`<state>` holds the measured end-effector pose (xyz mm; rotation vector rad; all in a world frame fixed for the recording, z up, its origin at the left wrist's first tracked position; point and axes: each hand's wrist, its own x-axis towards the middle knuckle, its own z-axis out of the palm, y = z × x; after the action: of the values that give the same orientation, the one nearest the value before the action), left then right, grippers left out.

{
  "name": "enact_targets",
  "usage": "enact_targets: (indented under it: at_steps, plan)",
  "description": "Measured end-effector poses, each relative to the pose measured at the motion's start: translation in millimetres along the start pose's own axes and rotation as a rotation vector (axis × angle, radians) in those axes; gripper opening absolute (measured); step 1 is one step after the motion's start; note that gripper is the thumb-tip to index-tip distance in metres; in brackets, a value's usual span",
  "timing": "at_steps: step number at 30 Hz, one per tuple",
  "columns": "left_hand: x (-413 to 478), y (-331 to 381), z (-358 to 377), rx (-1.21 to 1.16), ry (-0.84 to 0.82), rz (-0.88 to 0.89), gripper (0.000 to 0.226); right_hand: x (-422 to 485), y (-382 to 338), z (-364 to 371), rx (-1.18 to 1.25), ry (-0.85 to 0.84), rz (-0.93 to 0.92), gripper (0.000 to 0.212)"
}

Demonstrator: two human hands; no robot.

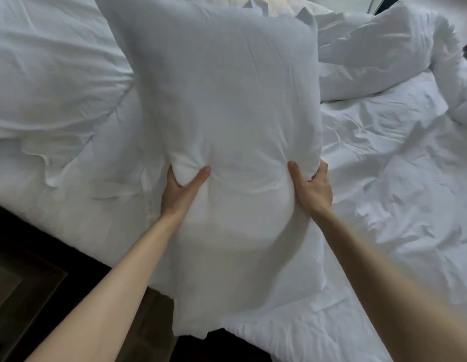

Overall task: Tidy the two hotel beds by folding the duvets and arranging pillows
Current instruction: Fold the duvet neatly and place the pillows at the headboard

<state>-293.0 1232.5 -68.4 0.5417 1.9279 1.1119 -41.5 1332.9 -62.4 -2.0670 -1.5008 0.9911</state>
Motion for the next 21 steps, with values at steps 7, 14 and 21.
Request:
enact_targets:
  at_steps: [7,14,21]
  plan:
    - [-26.8,12.5,-0.6,-0.096,0.11,-0.032,0.072,-23.7,-7.7,-10.2,0.042,-0.019,-0.079,0.047]
    - [-101.1,17.0,-33.0,-0.116,0.116,0.001,0.073,-83.3,2.6,-47.8,0.066,-0.032,-0.196,0.043]
    - [-212.0,9.8,-65.7,0.009,0.314,0.004,0.092,-151.9,0.7,-91.7,0.133,-0.115,-0.376,0.039]
